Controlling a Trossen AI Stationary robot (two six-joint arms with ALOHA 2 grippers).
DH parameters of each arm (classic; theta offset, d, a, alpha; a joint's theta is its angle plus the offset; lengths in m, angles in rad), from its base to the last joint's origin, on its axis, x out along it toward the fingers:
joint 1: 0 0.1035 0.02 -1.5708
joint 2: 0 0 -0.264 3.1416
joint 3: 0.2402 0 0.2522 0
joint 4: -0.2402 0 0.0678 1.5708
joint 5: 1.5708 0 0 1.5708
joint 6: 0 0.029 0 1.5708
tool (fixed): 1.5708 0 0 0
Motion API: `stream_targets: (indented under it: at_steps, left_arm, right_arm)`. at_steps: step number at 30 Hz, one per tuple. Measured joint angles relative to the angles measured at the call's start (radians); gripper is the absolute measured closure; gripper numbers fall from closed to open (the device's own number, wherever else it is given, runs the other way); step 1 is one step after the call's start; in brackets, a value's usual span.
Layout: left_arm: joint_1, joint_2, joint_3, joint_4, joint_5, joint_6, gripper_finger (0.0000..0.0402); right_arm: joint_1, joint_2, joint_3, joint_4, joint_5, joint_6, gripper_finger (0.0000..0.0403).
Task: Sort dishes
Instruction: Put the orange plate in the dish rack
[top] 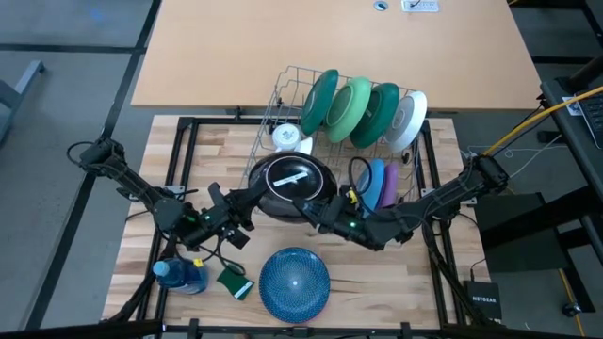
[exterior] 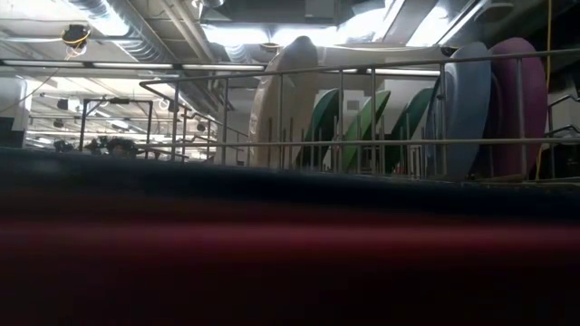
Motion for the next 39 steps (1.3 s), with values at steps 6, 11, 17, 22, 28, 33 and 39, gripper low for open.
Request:
stream_targets:
  at_steps: [6, 11, 17, 22, 28, 33, 39]
  left_arm:
    - [0.000, 0.000, 0.000, -0.002, 0.018, -0.022, 0.0397]
    - [0.000, 0.000, 0.000, -0.008, 0.025, -0.085, 0.0397]
    - [0.000, 0.001, -0.003, -0.034, 0.022, -0.208, 0.0374]
    - [-0.002, 0.001, -0.004, -0.042, 0.019, -0.224, 0.0345]
    - [-0.001, 0.001, -0.004, -0.050, 0.019, -0.218, 0.0335]
    - [-0.001, 0.001, -0.004, -0.077, 0.012, -0.220, 0.0333]
    - [-0.001, 0.000, -0.002, -0.099, 0.002, -0.228, 0.0333]
  right_arm:
    - [0.000, -0.003, 0.002, 0.010, -0.004, -0.034, 0.0311]
    - [0.000, -0.003, 0.002, 0.038, -0.003, -0.106, 0.0315]
    - [0.001, -0.003, 0.000, 0.028, -0.004, -0.166, 0.0316]
    - [0.002, -0.003, -0.001, 0.028, -0.015, -0.244, 0.0328]
    - [0.002, -0.002, -0.001, 0.037, -0.017, -0.262, 0.0358]
    - [0.002, -0.001, -0.002, 0.034, -0.020, -0.277, 0.0356]
    - [0.004, 0.000, -0.002, 0.032, -0.024, -0.292, 0.0357]
